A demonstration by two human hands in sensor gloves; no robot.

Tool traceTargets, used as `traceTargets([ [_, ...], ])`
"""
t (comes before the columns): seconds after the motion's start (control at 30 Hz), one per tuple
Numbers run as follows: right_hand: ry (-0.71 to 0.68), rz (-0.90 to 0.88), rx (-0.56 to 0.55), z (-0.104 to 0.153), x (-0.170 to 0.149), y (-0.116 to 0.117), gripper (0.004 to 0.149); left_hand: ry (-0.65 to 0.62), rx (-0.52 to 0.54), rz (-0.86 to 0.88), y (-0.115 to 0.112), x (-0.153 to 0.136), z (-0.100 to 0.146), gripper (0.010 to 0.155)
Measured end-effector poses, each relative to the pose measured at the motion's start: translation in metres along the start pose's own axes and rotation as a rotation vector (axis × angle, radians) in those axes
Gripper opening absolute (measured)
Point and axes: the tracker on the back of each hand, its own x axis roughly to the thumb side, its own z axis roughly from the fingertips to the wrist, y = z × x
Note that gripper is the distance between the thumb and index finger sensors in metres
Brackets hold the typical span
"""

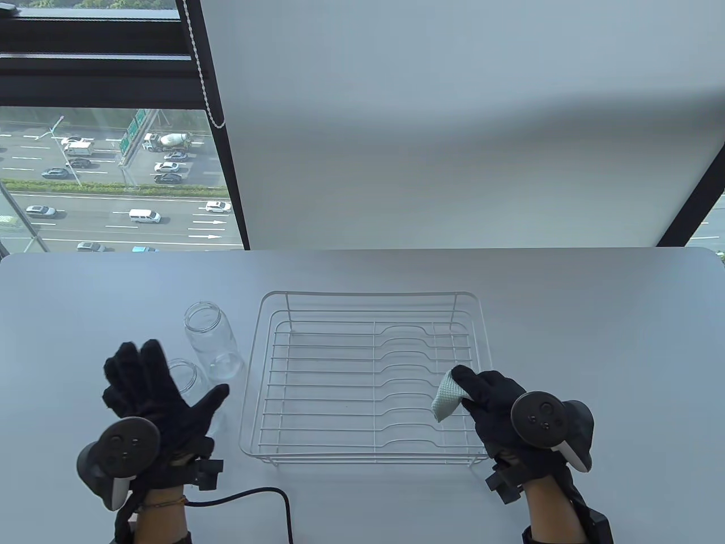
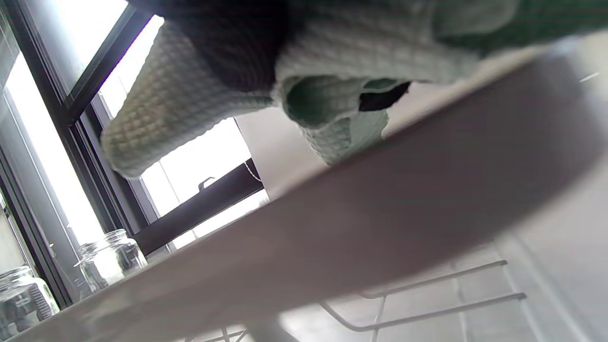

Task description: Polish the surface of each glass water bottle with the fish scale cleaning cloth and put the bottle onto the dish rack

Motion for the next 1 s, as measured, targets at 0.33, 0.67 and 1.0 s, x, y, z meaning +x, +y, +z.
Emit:
traceTargets([
  [0.33,0.004,-0.009,0.024,-0.002,-0.002,0.005,0.049,0.133,-0.216,0.349,-0.031,-0.067,-0.006,0.127],
  [0.67,0.015,-0.004,0.01,-0.002,-0.001,0.005,0.049,-0.077,0.08,0.311,-0.003,-0.013,-0.006,0.111],
  [1.0,-0.011,0.013,-0.033,0.0,0.015,0.003,0.048,-0.298,-0.41,0.861,-0.089,0.17,0.016,0.104],
])
